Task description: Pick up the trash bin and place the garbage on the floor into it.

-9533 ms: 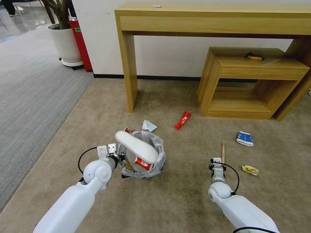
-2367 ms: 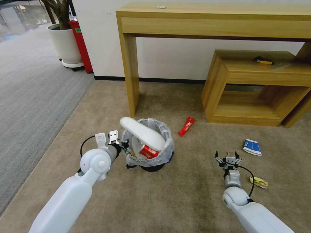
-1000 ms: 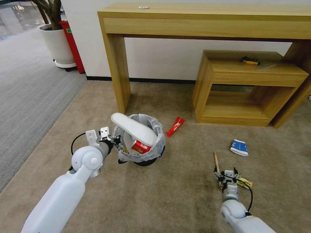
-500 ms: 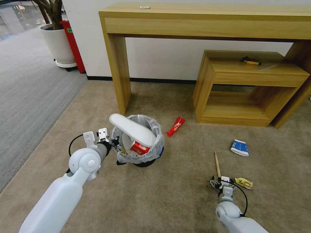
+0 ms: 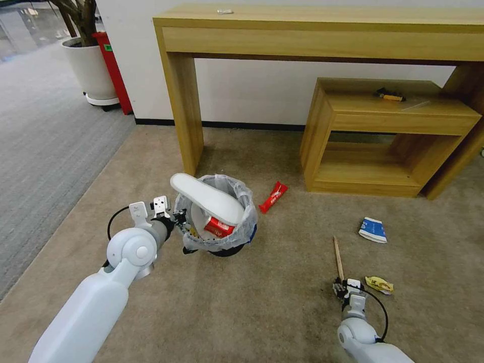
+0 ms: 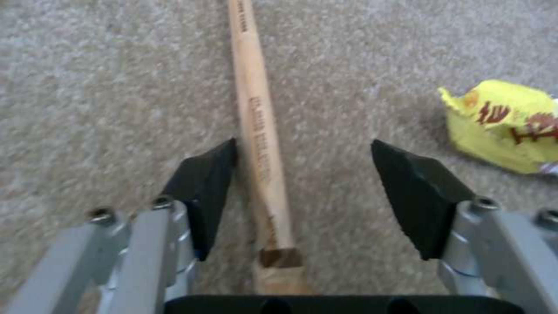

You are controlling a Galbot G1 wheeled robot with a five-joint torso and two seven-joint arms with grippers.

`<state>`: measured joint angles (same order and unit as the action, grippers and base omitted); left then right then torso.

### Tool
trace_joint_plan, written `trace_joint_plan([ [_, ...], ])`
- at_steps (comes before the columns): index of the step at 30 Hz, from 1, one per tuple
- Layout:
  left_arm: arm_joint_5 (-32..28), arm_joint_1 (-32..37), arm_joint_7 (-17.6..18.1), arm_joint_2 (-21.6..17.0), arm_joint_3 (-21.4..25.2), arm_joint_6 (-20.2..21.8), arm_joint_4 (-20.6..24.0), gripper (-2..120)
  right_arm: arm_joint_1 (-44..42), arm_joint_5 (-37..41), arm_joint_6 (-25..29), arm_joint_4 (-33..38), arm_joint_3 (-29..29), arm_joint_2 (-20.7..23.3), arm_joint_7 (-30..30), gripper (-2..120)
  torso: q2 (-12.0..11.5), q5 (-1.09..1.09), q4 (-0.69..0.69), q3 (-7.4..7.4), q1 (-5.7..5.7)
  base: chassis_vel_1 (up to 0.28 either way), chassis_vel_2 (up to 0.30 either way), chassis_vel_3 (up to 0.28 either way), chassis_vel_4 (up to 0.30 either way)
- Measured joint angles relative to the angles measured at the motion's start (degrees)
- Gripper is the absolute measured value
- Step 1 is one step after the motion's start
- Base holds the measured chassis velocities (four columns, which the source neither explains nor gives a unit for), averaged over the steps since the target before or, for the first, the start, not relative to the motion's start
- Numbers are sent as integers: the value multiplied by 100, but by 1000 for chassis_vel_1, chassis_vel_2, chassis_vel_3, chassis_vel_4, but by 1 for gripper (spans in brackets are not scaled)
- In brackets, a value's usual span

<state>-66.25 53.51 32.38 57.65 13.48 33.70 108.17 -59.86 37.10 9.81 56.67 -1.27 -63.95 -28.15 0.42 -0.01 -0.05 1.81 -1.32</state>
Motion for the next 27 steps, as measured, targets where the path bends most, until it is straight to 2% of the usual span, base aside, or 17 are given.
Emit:
trace_joint_plan([
  [8, -12, 77, 3, -33, 59, -9, 104, 0, 25, -85, 45, -70, 20, -61, 11, 60, 0, 0, 0, 0, 0, 0, 0, 0, 0],
  [13, -14, 76, 7, -26, 63, -15, 113, 0, 51, -113, 45, -88, 36, -41, 11, 52, 0, 1, 1, 0, 0, 0, 0, 0, 0],
  [15, -14, 71, 8, -19, 63, -16, 113, 0, 53, -122, 45, -97, 40, -38, 10, 45, 0, 1, 1, 0, 0, 0, 0, 0, 0],
  [16, -14, 71, 8, -19, 63, -16, 113, 0, 53, -122, 45, -97, 40, -38, 10, 45, 0, 1, 1, 0, 0, 0, 0, 0, 0],
  [18, -14, 58, 10, -13, 62, -16, 111, 0, 52, -134, 53, -112, 42, -38, 10, 34, 0, 1, 1, 0, 0, 0, 0, 0, 0],
  [21, -14, 48, 15, -4, 58, -16, 107, 0, 51, -144, 66, -120, 42, -37, 11, 27, 0, 0, 1, 0, 0, 0, 0, 0, 0],
  [23, -14, 47, 22, 5, 55, -17, 104, 0, 46, -146, 77, -121, 42, -10, 11, 15, 0, 1, 0, 0, 0, 0, 0, 0, 0],
  [24, -14, 47, 22, 5, 55, -17, 104, 0, 46, -146, 77, -121, 42, -10, 11, 15, 0, 1, 0, 0, 0, 0, 0, 0, 0],
  [27, -13, 51, 24, 7, 55, -18, 104, 0, 50, -148, 84, -119, 37, 26, 11, 2, 0, 0, 0, 0, 0, 0, 0, 0, 0],
])
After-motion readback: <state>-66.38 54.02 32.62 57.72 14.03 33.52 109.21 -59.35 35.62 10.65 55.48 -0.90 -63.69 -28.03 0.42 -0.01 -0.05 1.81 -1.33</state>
